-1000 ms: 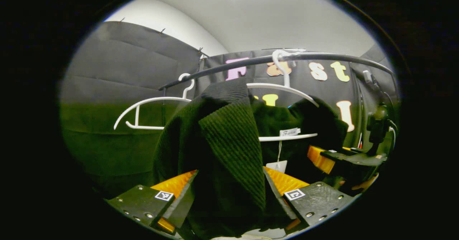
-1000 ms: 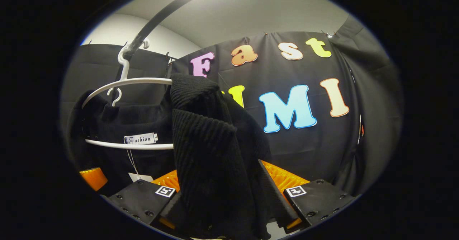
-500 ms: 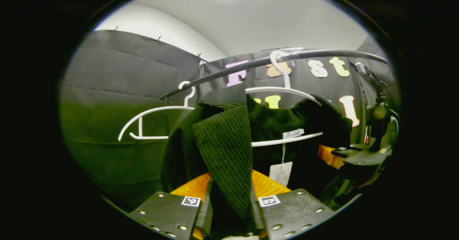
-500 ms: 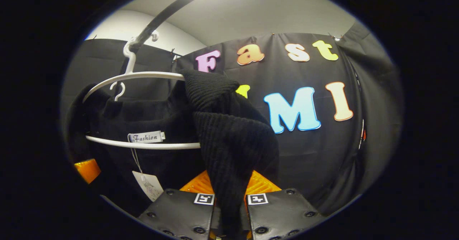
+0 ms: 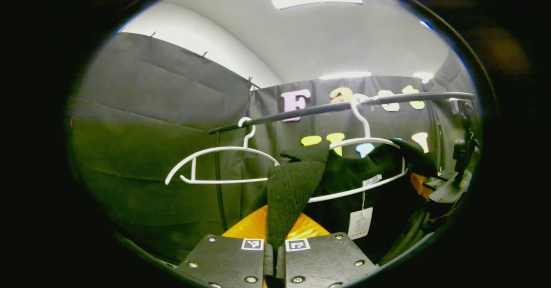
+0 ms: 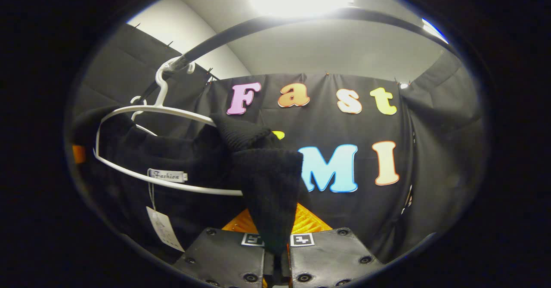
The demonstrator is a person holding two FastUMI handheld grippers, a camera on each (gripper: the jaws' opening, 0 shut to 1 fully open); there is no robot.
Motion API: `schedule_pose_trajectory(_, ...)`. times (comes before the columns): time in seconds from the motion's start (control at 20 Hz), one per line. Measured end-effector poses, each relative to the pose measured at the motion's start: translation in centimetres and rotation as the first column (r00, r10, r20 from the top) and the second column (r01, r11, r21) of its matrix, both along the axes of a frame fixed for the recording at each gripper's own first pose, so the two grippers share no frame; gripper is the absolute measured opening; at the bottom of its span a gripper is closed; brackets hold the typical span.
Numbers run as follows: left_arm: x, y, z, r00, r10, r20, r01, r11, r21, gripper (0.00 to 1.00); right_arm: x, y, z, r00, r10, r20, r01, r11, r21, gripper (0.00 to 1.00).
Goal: Grasp the clothes on the hanger with both hands and then place them into the laundry hamper below.
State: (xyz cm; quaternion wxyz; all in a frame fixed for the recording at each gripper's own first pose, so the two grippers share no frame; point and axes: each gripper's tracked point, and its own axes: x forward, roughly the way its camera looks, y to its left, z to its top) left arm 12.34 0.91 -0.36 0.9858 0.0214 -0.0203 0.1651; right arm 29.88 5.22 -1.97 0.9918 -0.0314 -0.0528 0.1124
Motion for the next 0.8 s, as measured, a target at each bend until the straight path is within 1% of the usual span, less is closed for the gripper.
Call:
schedule_pose_trajectory(0.15, -0.4, 1.9, 1.9, 0.999, 0.022, 0.035, -0.022, 1.000, 0.004, 0.02, 1.1, -1.7, 1.9, 0.996, -0.053, 0.071, 0.055, 0.998, -0.022, 0.10)
schedule_pose_trajectory(0.25, -0.4, 3.3, 2.9, 0.998, 0.042, 0.055, -0.044, 0.999, 0.026, 0.02, 1.7, -2.8, 3.0, 0.989, -0.085, 0.119, 0.088, 0.996, -0.021, 0.10)
schedule_pose_trajectory(0.4, 0.0, 5.2, 4.2, 0.996, 0.050, 0.070, -0.054, 0.997, 0.051, 0.02, 2.6, -4.2, 4.1, 0.981, -0.119, 0.155, 0.123, 0.992, -0.020, 0.10)
schedule_pose_trajectory(0.5, 0.5, 6.9, 4.7, 0.996, 0.053, 0.073, -0.057, 0.996, 0.063, 0.02, 3.3, -5.0, 4.6, 0.977, -0.136, 0.163, 0.140, 0.990, -0.013, 0.10)
schedule_pose_trajectory(0.65, 1.6, 9.2, 4.9, 0.996, 0.049, 0.072, -0.053, 0.997, 0.053, 0.02, 4.4, -5.6, 4.5, 0.977, -0.145, 0.159, 0.148, 0.989, -0.010, 0.10)
schedule_pose_trajectory(0.8, 3.4, 10.1, 3.6, 0.999, 0.011, 0.043, -0.013, 0.999, 0.046, 0.04, 5.8, -5.6, 3.4, 0.981, -0.136, 0.140, 0.142, 0.989, -0.033, 0.10)
